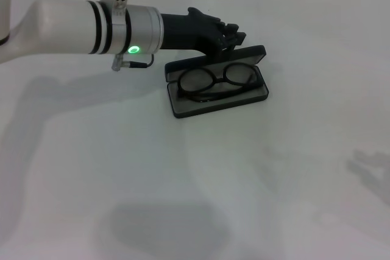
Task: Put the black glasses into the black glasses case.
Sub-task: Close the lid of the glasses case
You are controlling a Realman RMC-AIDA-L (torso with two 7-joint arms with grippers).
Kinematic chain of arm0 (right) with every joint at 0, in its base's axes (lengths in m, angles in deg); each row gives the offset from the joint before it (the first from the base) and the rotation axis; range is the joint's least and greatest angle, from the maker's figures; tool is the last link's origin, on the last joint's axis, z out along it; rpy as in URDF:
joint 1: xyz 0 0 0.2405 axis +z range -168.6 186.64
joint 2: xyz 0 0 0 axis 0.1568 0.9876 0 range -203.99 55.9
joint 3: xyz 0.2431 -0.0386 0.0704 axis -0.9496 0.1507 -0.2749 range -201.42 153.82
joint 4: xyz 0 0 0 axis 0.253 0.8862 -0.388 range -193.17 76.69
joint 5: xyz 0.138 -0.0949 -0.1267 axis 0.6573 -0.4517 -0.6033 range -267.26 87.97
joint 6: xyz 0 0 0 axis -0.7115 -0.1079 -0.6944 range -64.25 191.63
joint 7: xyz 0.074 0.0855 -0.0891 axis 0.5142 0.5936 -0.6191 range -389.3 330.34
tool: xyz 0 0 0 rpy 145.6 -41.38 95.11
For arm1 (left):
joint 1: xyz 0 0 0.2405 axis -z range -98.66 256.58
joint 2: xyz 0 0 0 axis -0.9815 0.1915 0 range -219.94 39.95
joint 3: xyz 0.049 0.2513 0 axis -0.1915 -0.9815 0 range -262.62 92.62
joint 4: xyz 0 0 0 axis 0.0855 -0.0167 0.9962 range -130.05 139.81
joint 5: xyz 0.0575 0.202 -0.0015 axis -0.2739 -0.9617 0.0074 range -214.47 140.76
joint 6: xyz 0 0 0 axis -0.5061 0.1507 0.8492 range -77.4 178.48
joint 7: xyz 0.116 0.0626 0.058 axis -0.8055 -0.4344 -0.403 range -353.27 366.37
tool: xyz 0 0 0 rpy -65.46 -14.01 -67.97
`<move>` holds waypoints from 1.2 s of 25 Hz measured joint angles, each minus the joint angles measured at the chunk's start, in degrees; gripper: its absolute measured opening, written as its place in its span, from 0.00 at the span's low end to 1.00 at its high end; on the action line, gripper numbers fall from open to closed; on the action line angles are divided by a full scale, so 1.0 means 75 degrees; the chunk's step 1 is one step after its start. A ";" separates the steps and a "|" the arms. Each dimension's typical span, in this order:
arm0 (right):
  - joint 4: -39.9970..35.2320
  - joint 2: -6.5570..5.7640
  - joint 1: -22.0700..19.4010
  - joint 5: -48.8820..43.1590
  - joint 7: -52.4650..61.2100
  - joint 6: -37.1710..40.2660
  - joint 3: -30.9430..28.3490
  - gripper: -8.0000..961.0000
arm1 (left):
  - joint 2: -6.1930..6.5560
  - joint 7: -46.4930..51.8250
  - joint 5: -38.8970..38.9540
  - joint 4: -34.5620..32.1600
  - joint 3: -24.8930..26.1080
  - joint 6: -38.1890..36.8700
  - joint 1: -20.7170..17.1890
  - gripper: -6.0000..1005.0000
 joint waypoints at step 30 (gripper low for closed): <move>0.0570 -0.0005 0.0132 -0.0153 -0.0250 0.0016 -0.0001 0.34 | 0.0050 0.0363 -0.0765 0.0086 -0.0045 -0.0267 -0.0261 0.23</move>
